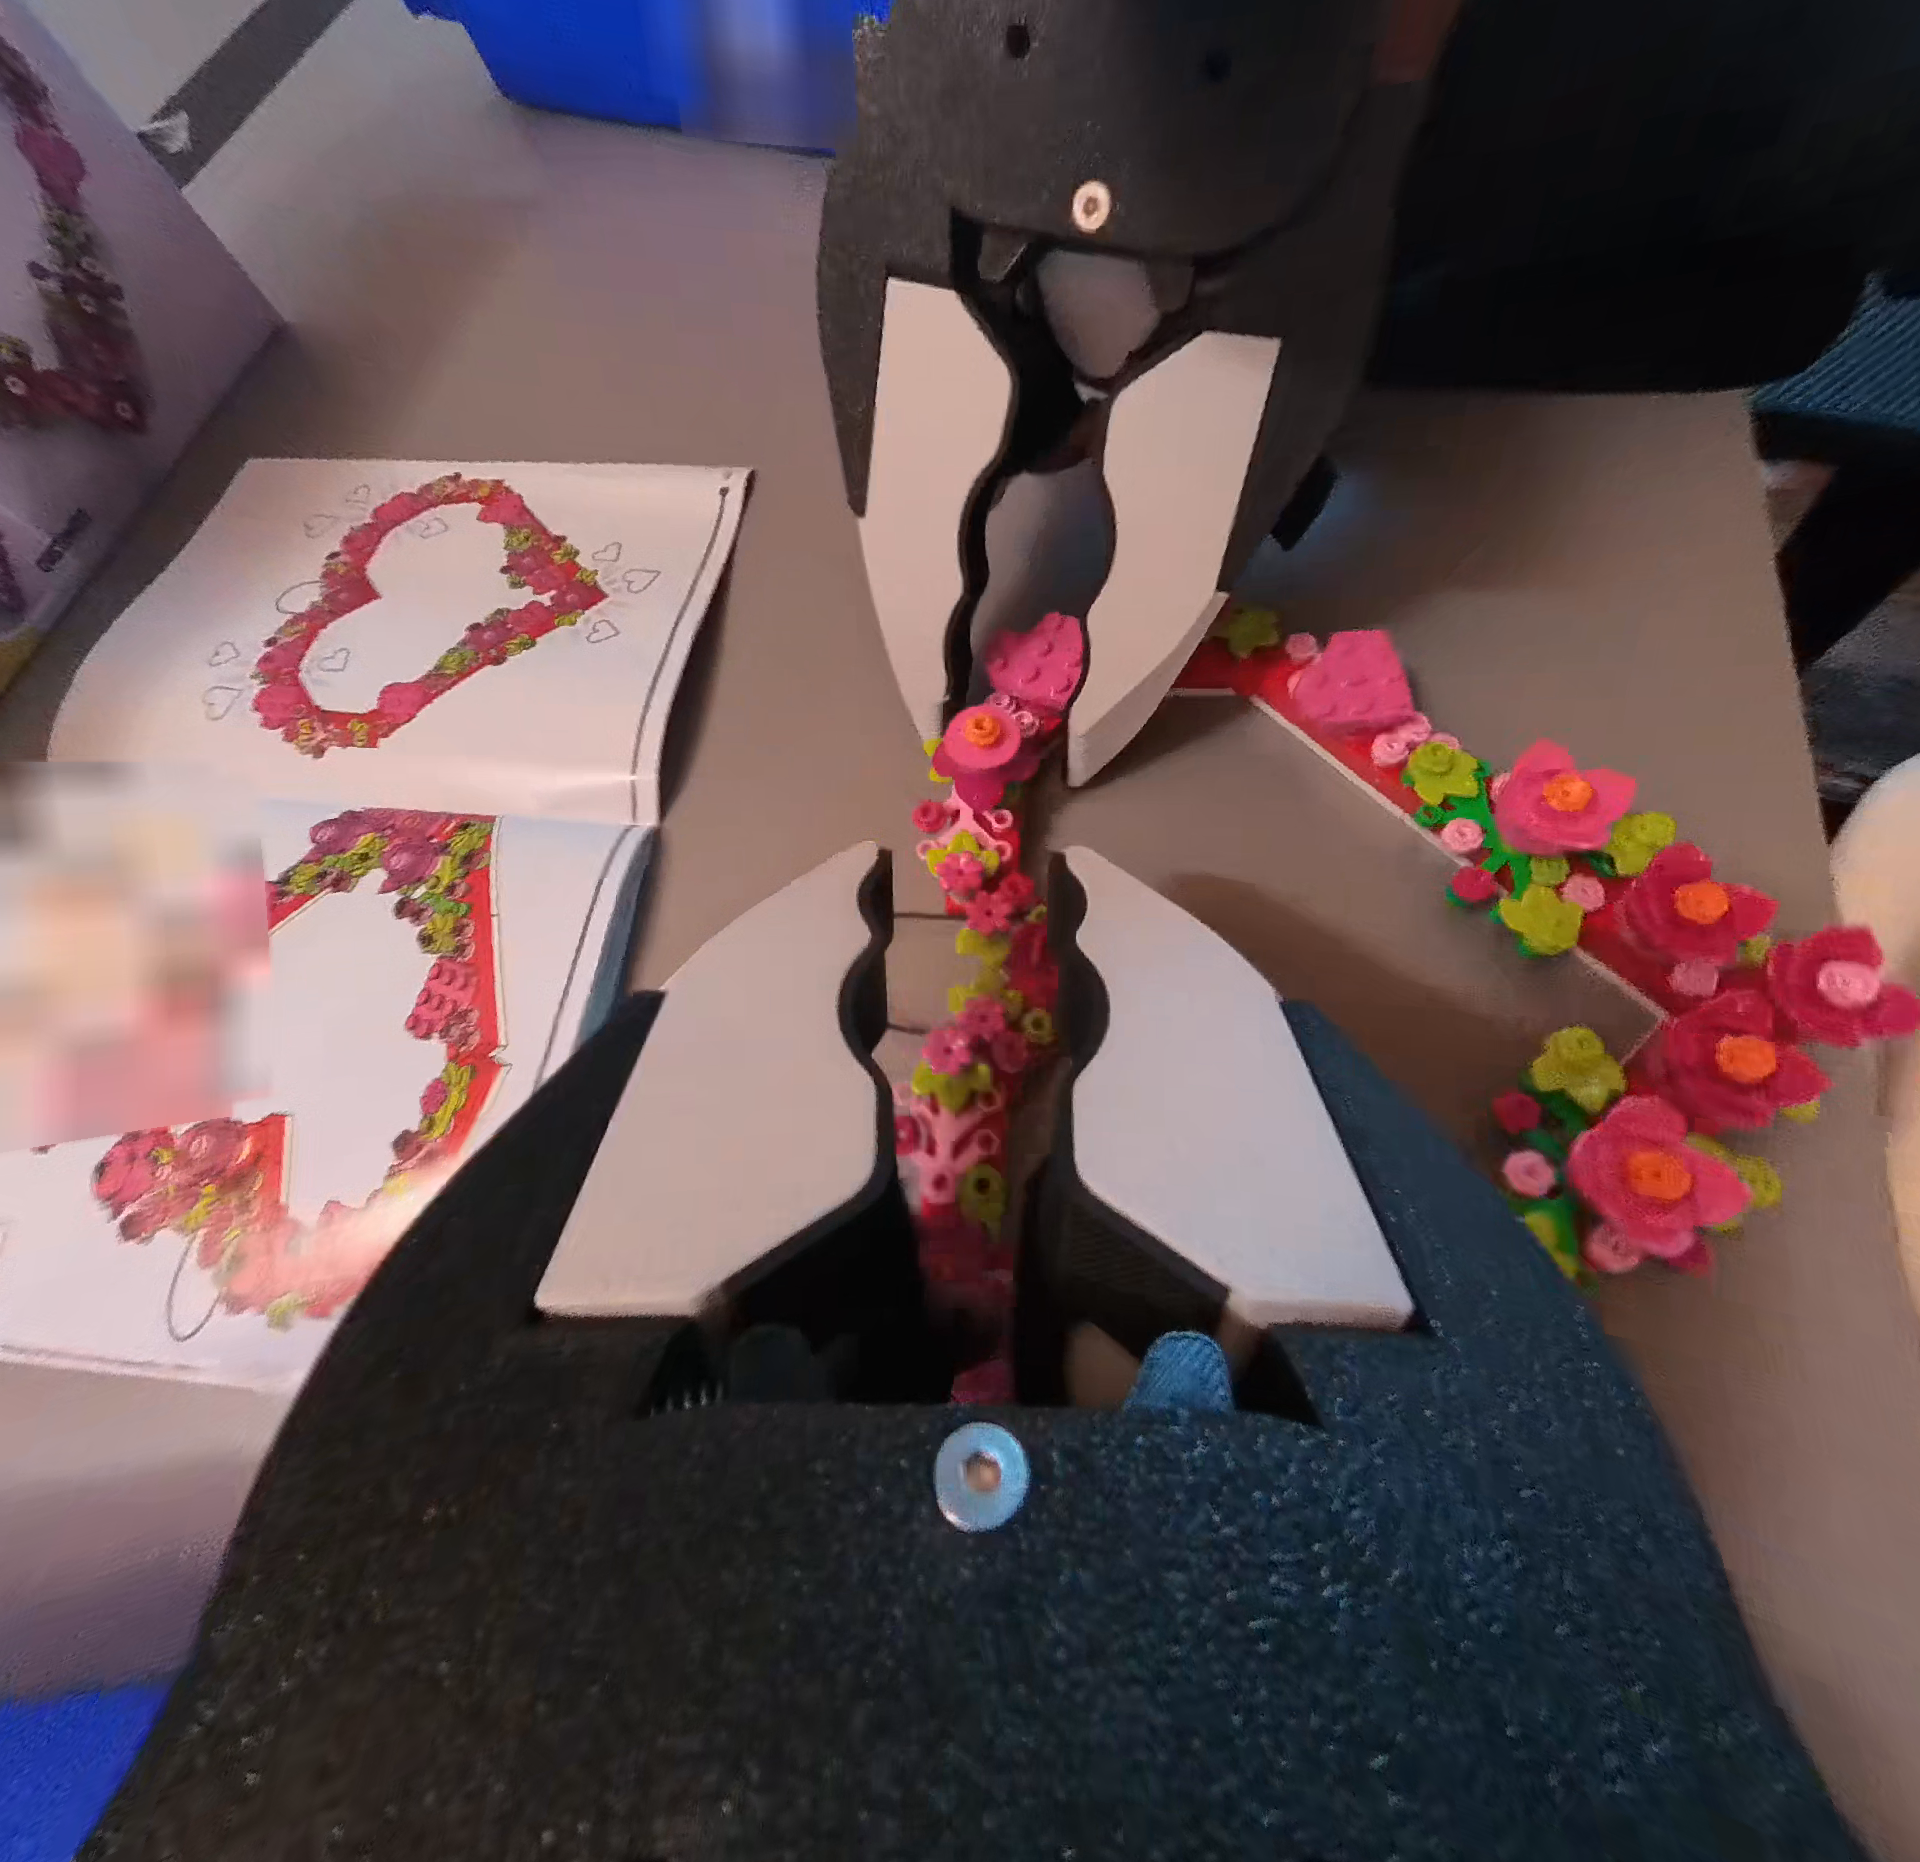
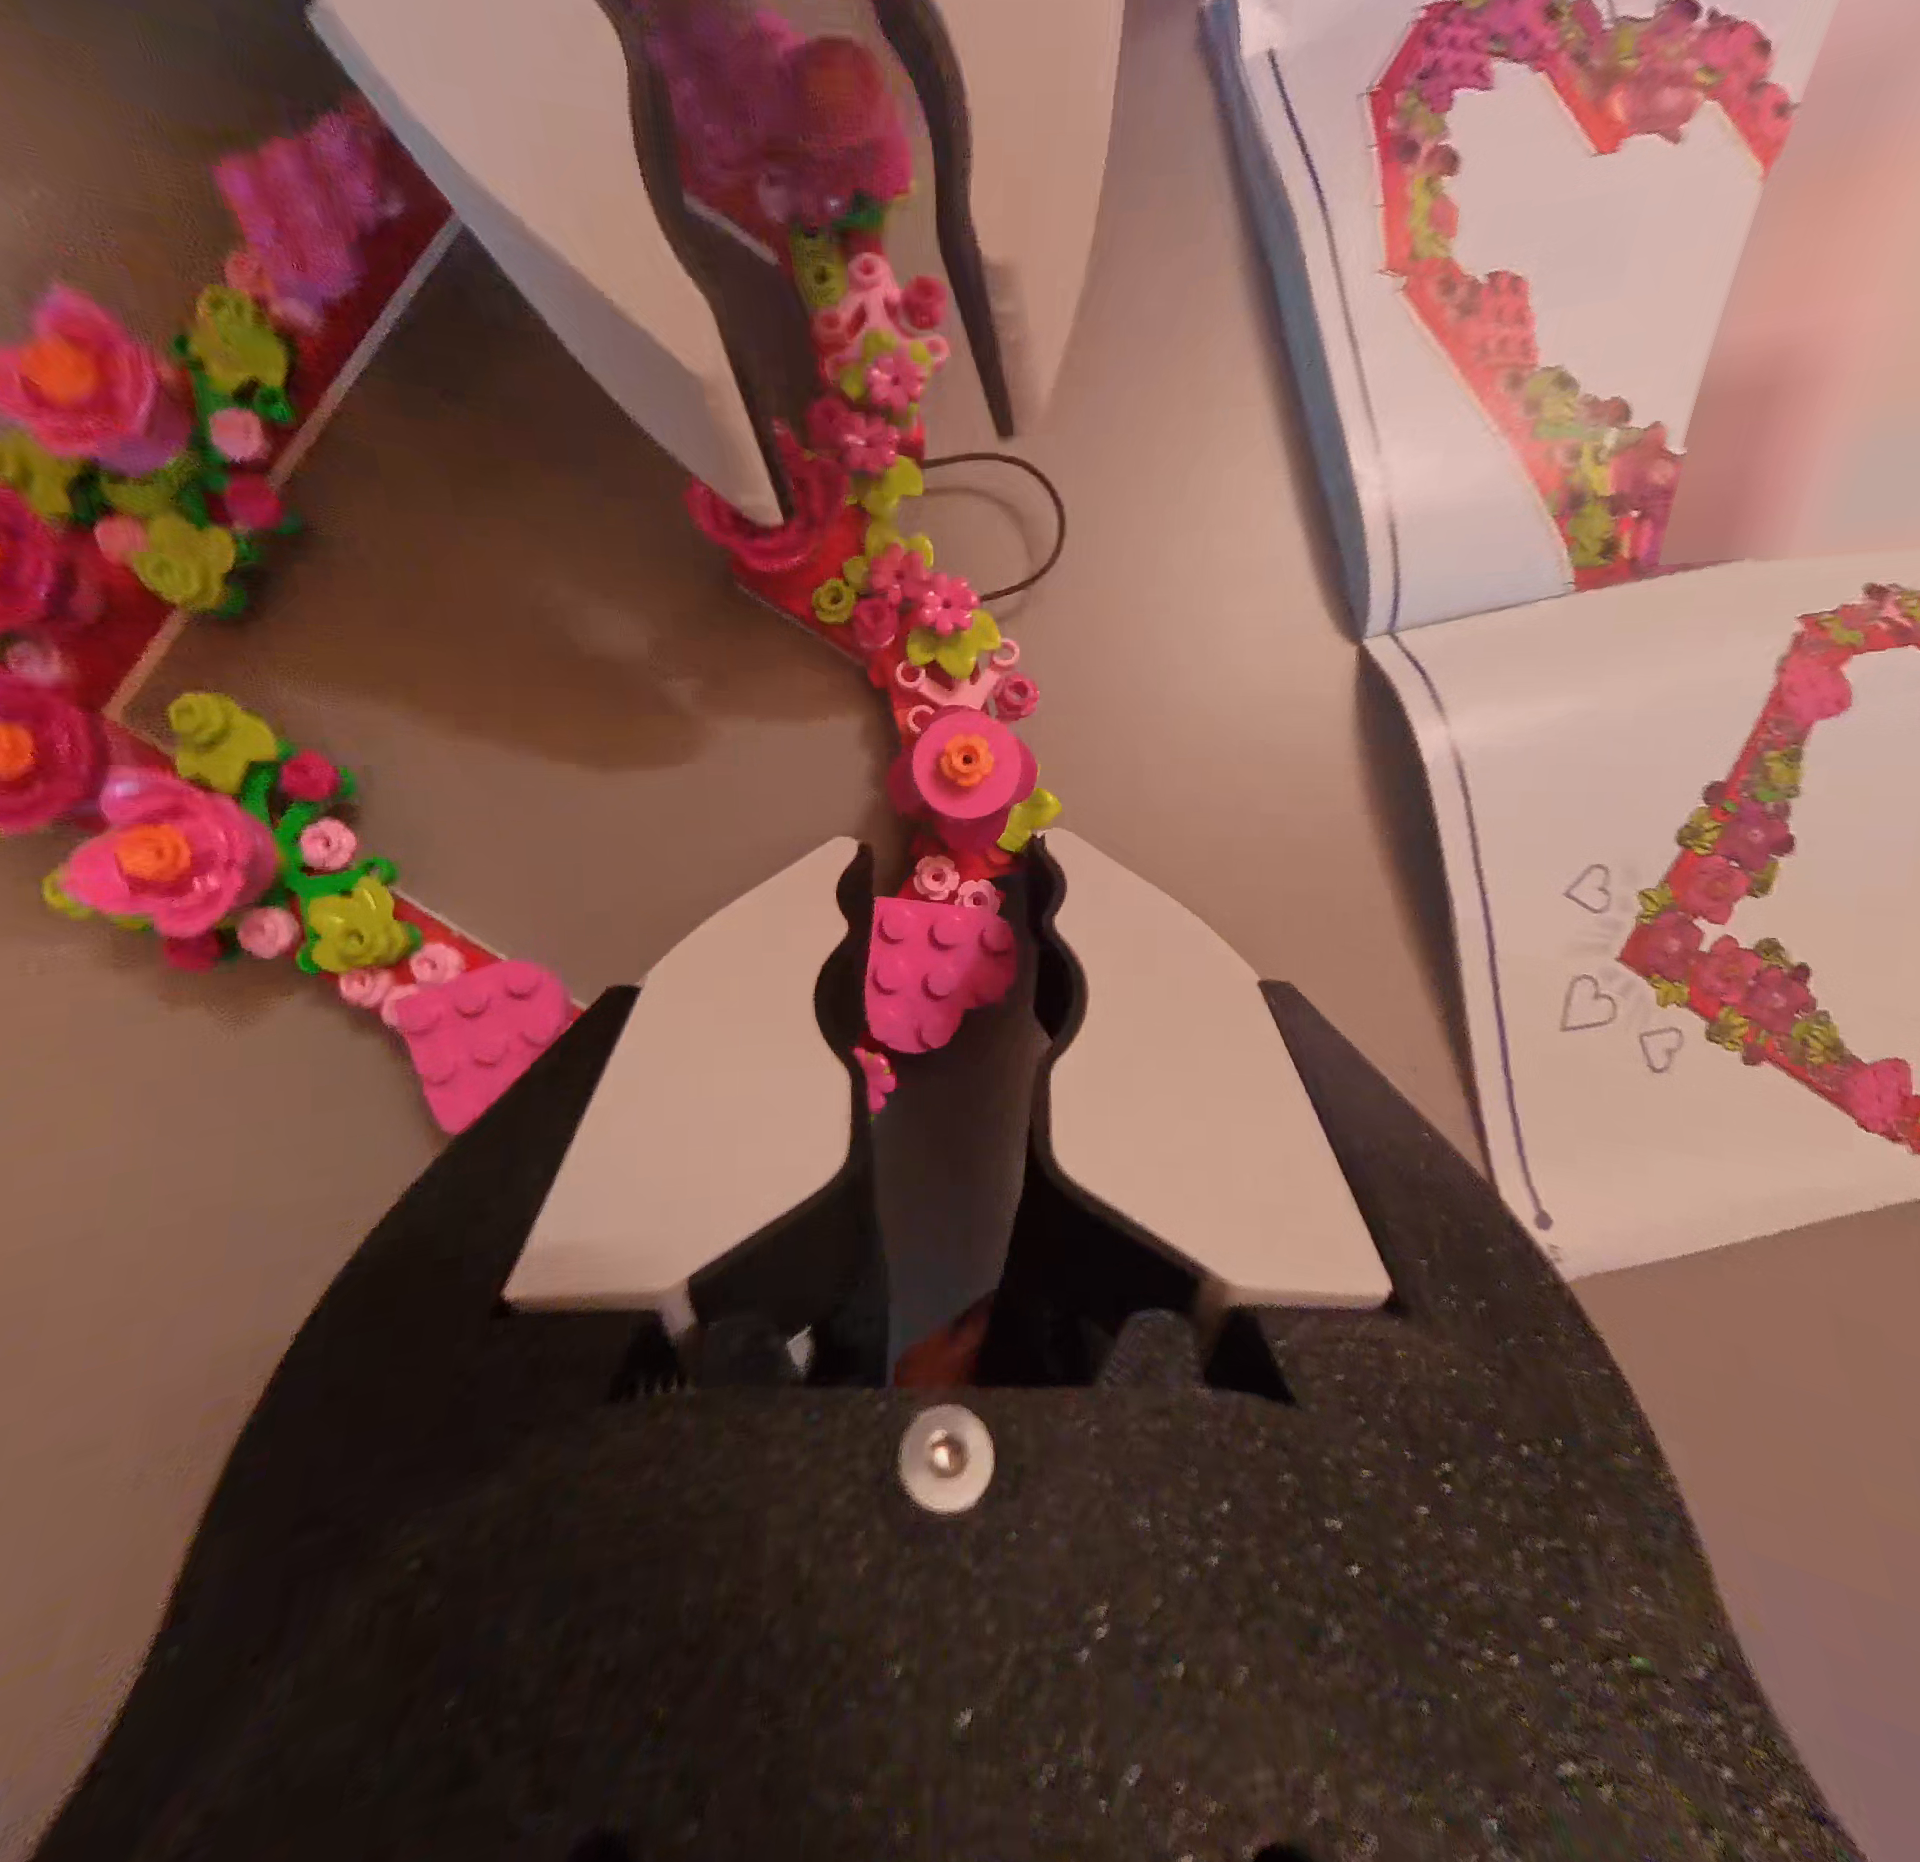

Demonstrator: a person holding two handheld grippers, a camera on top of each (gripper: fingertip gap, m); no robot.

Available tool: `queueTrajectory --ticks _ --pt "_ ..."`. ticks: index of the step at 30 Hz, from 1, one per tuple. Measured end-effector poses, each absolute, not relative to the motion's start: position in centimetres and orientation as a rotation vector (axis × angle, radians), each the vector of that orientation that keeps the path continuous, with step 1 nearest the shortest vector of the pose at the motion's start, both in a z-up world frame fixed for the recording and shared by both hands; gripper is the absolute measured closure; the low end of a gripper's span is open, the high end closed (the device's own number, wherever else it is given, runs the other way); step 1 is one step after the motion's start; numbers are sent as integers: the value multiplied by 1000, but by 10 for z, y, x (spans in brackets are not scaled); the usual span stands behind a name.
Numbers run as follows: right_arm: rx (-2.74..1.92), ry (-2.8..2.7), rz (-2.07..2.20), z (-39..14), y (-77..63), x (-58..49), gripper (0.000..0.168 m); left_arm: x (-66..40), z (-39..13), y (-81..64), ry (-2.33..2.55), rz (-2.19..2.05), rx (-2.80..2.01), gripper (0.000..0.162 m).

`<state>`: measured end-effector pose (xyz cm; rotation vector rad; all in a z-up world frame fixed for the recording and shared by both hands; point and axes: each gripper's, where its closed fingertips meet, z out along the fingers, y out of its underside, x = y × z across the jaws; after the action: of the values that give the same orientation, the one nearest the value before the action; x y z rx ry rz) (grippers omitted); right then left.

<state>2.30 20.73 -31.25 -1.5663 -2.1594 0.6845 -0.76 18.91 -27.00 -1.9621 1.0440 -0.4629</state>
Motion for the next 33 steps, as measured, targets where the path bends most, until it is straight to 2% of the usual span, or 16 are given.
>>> queueTrajectory --ticks 3,6,11,16,18,24,28,31,33 --pt "-1593 -2149 787 -313 204 22 140 -8 -282 194 1050 -494 -2000 135" --pt "-1596 -2143 882 -311 203 25 139 -5 -270 197 1015 -554 -1959 136" --pt "-1592 -2060 926 -298 214 28 129 -15 -261 199 1011 -429 -1929 139" --pt "-1587 -1893 800 -264 247 23 138 -39 -270 213 892 -336 -2017 141" --pt "-1622 -1815 657 -262 270 21 142 -42 -274 216 877 -328 -2039 142" --pt "-1520 -1977 56 -303 321 29 138 -44 -273 220 838 -343 -2029 143" --pt "-1432 -1990 27 -306 323 13 148 -46 -270 221 822 -337 -2014 143" --pt "-1250 -2027 -160 -307 334 11 167 -46 -267 222 821 -323 -1996 143" --pt "-1135 -1999 -238 -296 335 10 168 -48 -260 222 817 -290 -1972 142"
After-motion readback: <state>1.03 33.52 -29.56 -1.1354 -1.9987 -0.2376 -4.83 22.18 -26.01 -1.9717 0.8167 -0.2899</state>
